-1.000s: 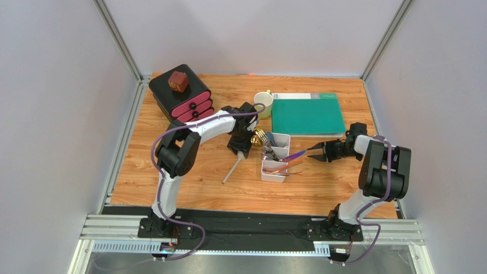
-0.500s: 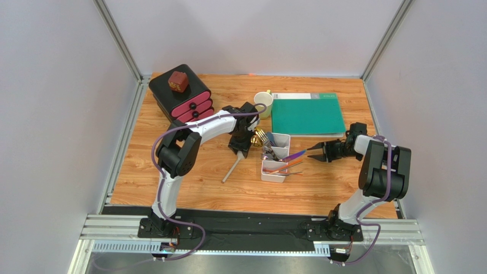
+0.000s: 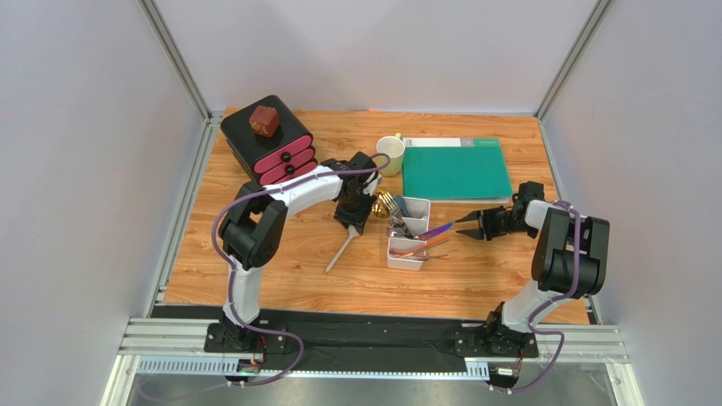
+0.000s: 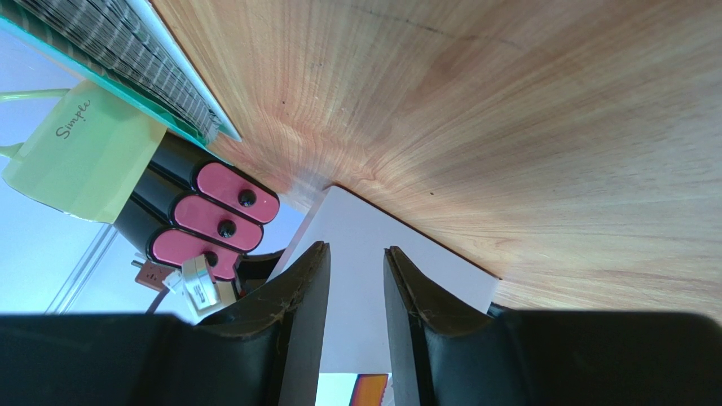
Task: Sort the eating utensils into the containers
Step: Pick up the spoon from the center of the board.
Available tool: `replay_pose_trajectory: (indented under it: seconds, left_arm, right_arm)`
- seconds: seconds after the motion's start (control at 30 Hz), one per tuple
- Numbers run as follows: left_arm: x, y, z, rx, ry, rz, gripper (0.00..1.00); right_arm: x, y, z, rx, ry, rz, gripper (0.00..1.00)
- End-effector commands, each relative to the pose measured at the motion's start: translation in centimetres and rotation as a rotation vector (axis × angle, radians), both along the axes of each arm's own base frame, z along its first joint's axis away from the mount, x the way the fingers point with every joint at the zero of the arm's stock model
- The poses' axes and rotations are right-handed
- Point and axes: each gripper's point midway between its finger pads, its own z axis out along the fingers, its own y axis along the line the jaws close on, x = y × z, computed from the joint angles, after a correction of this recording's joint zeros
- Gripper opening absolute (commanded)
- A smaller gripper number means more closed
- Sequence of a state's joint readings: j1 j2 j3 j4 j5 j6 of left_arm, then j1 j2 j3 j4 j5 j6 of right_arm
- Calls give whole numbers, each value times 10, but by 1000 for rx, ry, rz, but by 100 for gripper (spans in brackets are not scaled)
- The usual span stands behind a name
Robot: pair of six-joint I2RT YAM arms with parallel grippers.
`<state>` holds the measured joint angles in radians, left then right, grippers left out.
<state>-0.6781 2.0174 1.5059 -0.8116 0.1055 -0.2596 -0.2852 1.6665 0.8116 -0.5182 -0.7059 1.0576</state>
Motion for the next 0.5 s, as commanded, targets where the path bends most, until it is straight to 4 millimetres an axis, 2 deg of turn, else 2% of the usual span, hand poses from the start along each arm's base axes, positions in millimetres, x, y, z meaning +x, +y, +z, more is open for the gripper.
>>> replay_pose_trajectory:
  seconds: [0.0,0.13,0.27,0.43,0.47]
  left_arm:
    - [0,-9,36,-120,-61,-28,0]
    - [-5,-8,47,-164,-55,-23,0]
    - [-5,5,60,-172,-80,20,0]
    - [5,28,96,-218,-162,125,0]
    - [6,29,109,-243,-190,141,0]
  right_arm:
    - [10,-4,7,-5,-26,-6,35]
    - [12,-5,9,-7,-34,-5,35]
    - [12,-5,9,-10,-35,-3,34]
    - [11,-5,11,-12,-36,4,35]
    - [12,-5,11,-13,-38,6,34]
